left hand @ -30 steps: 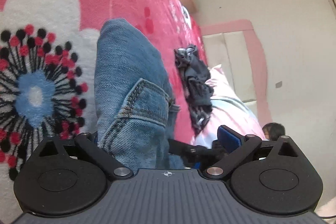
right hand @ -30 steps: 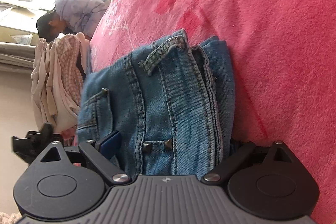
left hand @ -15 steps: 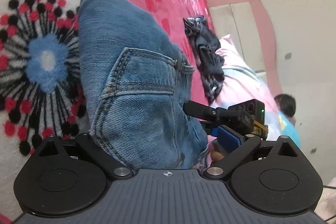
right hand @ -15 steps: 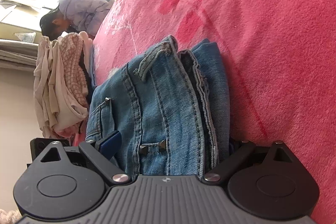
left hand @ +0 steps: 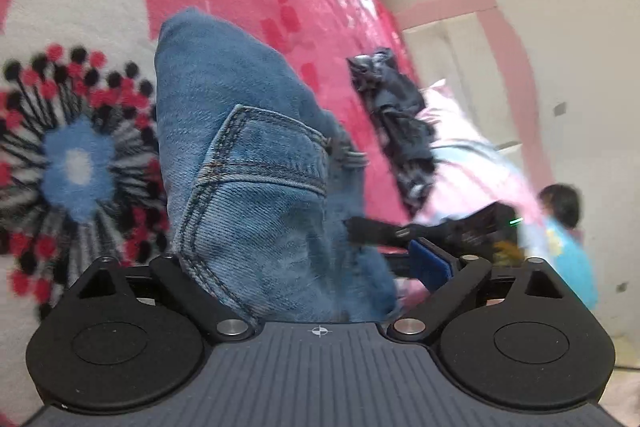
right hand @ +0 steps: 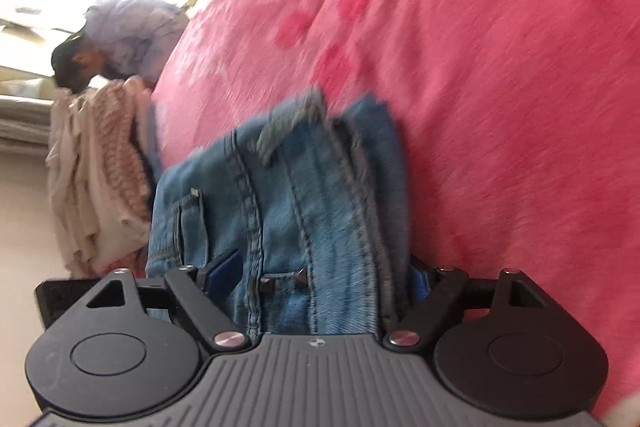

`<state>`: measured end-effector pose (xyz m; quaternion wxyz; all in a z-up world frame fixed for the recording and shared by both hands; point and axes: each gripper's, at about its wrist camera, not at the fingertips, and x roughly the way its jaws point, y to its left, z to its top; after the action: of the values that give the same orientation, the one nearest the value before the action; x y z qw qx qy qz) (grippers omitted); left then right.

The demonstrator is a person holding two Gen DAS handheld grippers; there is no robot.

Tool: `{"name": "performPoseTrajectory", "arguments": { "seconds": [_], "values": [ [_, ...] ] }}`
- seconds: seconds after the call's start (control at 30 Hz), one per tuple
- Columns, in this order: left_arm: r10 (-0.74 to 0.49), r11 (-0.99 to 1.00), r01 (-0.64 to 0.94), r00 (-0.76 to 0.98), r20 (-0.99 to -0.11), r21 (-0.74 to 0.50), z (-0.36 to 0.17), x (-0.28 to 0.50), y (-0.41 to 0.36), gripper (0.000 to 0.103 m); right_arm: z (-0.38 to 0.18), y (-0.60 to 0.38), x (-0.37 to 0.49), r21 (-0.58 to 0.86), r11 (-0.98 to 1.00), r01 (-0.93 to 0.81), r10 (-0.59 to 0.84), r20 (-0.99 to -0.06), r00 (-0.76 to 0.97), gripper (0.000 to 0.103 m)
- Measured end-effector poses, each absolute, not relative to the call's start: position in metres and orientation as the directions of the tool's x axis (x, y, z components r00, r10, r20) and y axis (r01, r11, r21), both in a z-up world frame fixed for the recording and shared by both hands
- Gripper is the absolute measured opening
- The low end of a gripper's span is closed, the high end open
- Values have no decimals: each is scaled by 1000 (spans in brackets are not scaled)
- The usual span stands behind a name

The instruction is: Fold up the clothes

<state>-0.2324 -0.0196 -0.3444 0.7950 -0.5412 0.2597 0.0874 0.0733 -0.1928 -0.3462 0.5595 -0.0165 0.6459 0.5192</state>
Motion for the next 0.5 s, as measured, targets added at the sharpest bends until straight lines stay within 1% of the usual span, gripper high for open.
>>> {"name": "performPoseTrajectory", "arguments": {
  "seconds": [0.1,0.2,0.27,0.33,0.4,0.5],
  "values": [
    [-111,516,-473,790,-603,-714,-336,-225,-27,94,-312,-192,74,556,441,-705,562,-783,-266,86],
    [-85,609,-481,750,-655,-630,-332,-219,-36,95,-280,-168,61,537,313,-783,592,-755,-282,86],
    [-78,617,-485,747,-660,-621,-334,-221,-36,95,-263,-143,45,523,194,-830,597,-734,-323,85],
    [-72,614,-488,749,-659,-621,-336,-223,-35,93,-256,-108,23,492,68,-868,564,-737,-373,85],
    [-54,629,-481,757,-651,-611,-333,-227,-37,89,-254,-72,-1,435,-54,-899,514,-760,-399,85],
    [-22,667,-465,769,-639,-582,-328,-229,-44,86,-258,-23,-35,348,-165,-923,443,-809,-385,85]
  ]
}}
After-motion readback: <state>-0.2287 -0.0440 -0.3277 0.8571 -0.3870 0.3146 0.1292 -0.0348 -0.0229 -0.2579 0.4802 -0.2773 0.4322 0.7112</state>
